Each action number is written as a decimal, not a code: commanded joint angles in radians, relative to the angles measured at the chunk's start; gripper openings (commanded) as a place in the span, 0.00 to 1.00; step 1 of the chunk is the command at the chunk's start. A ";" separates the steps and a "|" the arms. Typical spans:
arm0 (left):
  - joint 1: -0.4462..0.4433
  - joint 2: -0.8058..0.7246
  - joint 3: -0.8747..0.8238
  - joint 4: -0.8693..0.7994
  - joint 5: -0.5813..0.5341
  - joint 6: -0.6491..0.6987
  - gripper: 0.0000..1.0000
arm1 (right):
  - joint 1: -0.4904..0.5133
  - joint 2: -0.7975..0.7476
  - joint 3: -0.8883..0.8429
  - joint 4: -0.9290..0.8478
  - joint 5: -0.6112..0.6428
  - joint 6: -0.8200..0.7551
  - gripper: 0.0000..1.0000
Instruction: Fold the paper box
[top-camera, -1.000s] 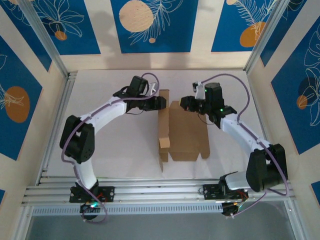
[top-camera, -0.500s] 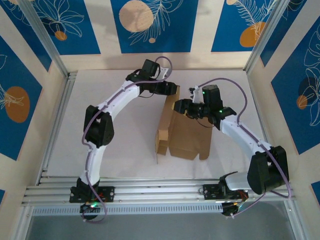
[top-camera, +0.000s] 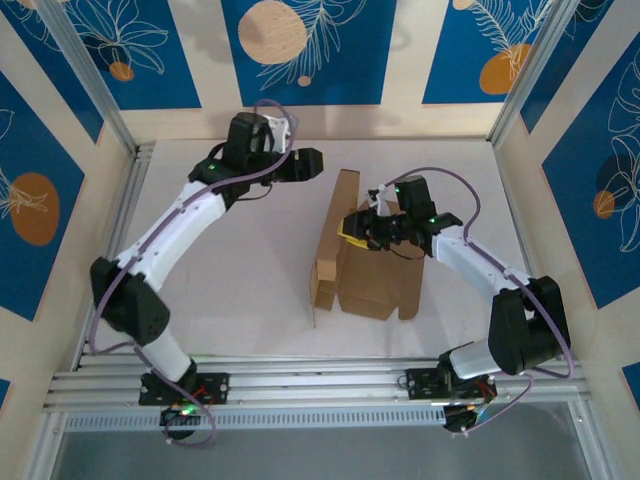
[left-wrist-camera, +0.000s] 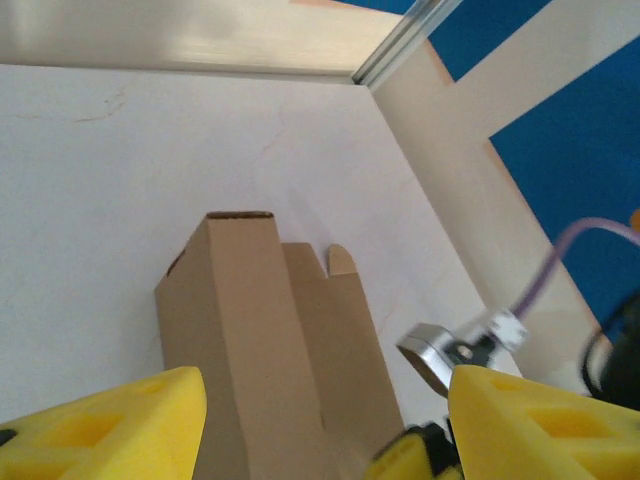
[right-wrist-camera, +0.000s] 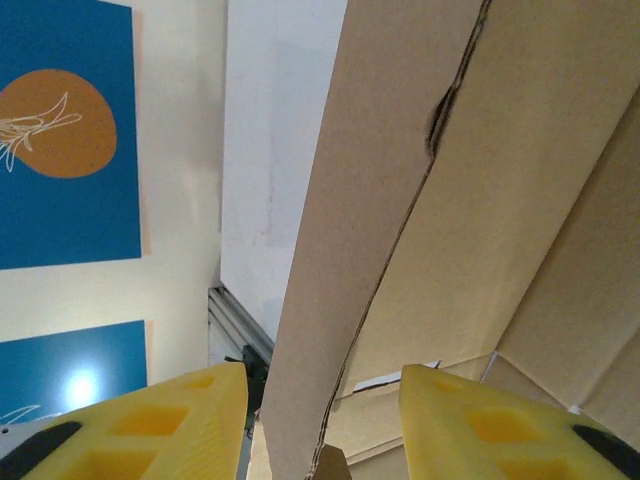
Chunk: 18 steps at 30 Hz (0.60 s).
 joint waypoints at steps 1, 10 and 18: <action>0.004 -0.077 -0.119 0.053 -0.022 -0.084 0.65 | 0.023 0.028 -0.034 0.107 -0.066 0.089 0.41; 0.006 -0.267 -0.243 0.015 -0.065 -0.123 0.65 | 0.087 0.080 -0.078 0.419 0.033 0.350 0.13; 0.014 -0.335 -0.224 -0.020 -0.124 -0.080 0.67 | 0.143 0.095 -0.110 0.717 0.304 0.562 0.12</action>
